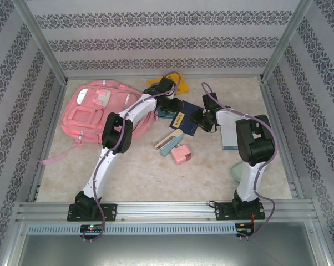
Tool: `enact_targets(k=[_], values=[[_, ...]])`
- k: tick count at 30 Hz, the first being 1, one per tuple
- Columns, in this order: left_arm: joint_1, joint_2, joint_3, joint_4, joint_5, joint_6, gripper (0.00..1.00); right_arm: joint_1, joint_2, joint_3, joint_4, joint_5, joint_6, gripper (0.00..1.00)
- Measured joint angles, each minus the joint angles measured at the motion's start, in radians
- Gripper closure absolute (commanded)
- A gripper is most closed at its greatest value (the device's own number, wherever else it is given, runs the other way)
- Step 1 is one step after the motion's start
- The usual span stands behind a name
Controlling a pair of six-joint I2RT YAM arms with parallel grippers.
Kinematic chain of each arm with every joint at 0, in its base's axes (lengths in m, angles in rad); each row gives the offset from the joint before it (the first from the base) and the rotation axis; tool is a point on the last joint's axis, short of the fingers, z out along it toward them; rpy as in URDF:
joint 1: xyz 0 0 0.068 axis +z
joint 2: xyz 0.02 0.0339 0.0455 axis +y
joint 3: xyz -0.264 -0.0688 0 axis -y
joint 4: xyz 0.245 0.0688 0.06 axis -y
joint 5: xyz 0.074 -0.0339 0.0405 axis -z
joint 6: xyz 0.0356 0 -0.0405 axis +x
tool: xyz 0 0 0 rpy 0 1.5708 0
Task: Pack books, pencil case, and school supplies into a backpack
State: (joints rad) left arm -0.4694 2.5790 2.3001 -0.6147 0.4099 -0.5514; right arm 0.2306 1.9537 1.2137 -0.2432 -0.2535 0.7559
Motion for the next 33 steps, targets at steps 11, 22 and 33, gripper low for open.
enact_targets(k=[11,22,33], values=[[-0.001,-0.018,-0.058,0.036,0.028,0.000,0.61,-0.030,0.020,0.021,-0.010,-0.095,0.018,0.50],[0.014,-0.022,-0.064,0.039,0.034,-0.004,0.61,-0.045,0.026,-0.048,0.227,-0.211,0.141,0.57],[0.016,-0.022,-0.064,0.037,0.031,-0.003,0.61,-0.060,-0.005,-0.089,0.327,-0.285,0.166,0.55]])
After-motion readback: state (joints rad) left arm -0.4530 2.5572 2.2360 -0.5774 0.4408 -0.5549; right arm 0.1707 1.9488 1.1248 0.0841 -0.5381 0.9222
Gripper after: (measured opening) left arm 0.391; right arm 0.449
